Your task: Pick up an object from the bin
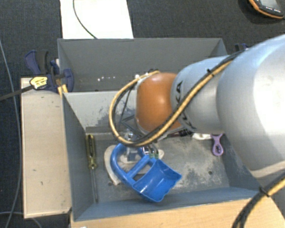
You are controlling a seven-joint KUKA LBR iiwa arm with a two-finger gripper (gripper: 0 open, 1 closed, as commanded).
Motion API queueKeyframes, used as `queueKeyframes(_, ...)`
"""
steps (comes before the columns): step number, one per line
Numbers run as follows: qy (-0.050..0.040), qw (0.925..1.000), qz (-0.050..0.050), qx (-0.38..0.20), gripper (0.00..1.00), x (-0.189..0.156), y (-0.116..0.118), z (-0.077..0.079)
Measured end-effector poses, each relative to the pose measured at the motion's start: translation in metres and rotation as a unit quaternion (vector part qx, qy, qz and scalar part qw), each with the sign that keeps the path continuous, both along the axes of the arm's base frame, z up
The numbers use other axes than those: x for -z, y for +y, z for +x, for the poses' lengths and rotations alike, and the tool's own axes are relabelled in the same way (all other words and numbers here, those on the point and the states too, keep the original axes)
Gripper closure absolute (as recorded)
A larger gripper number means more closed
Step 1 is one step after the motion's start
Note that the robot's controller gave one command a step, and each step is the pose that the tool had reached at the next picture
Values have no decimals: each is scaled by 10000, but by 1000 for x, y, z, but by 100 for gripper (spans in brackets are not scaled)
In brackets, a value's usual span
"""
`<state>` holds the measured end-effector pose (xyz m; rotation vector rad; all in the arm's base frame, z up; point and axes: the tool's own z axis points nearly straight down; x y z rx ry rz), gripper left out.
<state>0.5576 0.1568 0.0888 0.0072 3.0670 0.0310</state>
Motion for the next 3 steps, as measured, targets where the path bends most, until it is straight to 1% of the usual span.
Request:
queueKeyframes(1, -64, 9944, -67, -1051, 100, -10, 34, -27)
queueKeyframes(2, -64, 9945, -66, -1048, 100, -10, 34, -27)
queueKeyframes(3, -86, 9962, -40, -864, 100, -3, 27, -8)
